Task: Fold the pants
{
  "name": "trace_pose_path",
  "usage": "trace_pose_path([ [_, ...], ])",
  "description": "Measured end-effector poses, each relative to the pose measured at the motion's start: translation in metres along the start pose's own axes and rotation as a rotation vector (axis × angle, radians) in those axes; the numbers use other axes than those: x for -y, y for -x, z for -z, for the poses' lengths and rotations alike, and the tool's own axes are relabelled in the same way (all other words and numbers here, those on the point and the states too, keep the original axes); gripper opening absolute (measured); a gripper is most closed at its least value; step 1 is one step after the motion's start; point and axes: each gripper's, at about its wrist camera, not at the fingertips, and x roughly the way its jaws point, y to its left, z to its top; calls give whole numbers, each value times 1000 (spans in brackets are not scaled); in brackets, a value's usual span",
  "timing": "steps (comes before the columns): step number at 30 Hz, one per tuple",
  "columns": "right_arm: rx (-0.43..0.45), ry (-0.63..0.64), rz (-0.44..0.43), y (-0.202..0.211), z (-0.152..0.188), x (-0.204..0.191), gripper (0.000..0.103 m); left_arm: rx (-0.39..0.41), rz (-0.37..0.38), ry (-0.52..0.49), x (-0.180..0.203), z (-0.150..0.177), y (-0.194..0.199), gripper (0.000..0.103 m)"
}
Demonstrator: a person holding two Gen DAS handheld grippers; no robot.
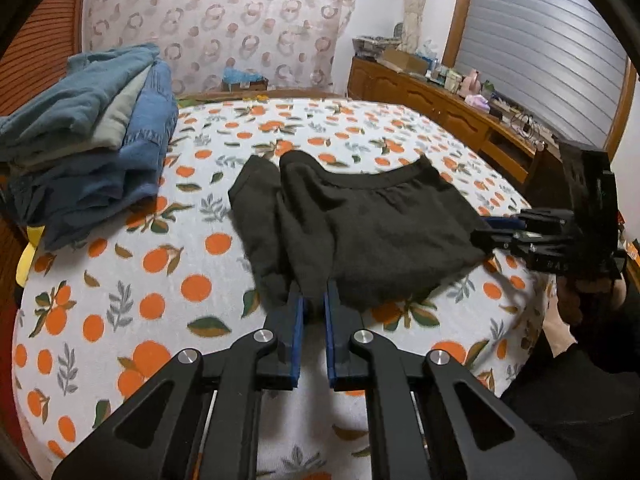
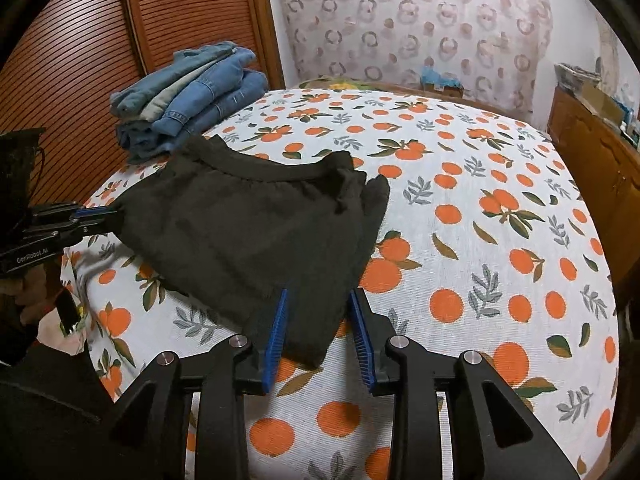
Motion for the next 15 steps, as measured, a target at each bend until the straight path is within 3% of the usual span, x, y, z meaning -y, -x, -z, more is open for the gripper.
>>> trace_pose_path([
  [15,14,-1,-3,3,5,3,32,-4,-19,6,4,0,1,10],
])
